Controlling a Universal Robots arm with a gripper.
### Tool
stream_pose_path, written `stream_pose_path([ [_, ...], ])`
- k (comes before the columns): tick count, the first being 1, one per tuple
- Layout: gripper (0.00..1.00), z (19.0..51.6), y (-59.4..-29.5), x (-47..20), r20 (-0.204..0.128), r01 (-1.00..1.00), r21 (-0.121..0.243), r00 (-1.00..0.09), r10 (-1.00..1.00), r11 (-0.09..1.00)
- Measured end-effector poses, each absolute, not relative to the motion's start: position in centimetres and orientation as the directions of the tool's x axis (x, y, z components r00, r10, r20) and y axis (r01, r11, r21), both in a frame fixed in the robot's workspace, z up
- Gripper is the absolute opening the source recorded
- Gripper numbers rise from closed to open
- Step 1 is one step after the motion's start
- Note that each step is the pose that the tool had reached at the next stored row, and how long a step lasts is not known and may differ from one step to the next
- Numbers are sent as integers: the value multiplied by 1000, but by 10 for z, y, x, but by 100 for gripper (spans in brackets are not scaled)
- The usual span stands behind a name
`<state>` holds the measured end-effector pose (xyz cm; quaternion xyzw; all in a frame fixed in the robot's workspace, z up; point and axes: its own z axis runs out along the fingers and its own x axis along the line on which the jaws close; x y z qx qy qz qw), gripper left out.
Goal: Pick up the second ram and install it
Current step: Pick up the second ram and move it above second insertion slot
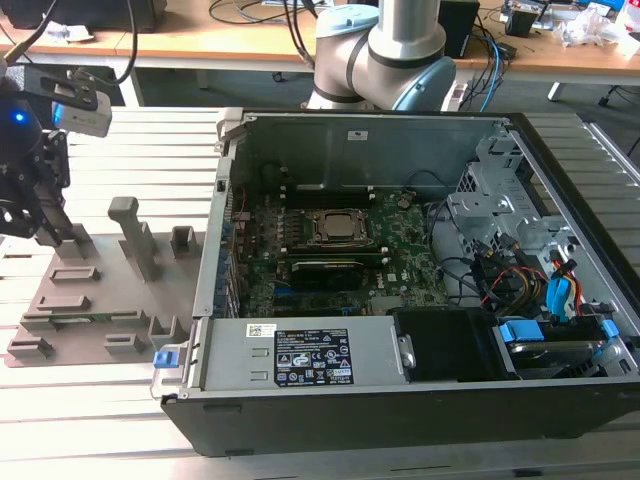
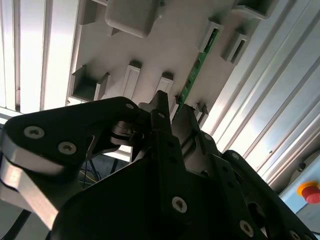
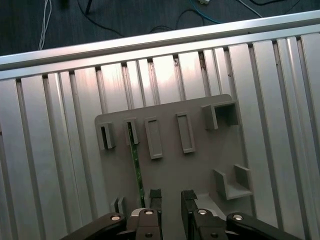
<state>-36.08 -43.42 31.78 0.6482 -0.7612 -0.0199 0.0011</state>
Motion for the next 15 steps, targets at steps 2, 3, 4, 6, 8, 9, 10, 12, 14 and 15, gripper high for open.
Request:
stream_pose_path([
  [2, 30, 314, -434, -361, -24, -987, 32, -160, -987, 159],
  [3, 30, 312, -434, -361, -24, -987, 32, -160, -987, 159],
  [4, 30, 312, -434, -361, -24, -987, 32, -160, -987, 159],
  [6, 30, 309, -435, -360, -24, -987, 32, -160, -987, 159],
  [8, 30, 306, -439, -360, -24, -987, 32, -160, -987, 159],
  [9, 30, 305, -442, -360, -24, -987, 32, -160, -987, 159],
  [10, 30, 304, -444, -360, -24, -987, 32, -160, -987, 159],
  [12, 30, 302, -448, -360, -24, -987, 32, -160, -987, 159],
  [14, 30, 299, -450, -360, -24, -987, 32, -160, -987, 159],
  [15, 30, 298, -451, -360, -24, -987, 32, -160, -987, 159],
])
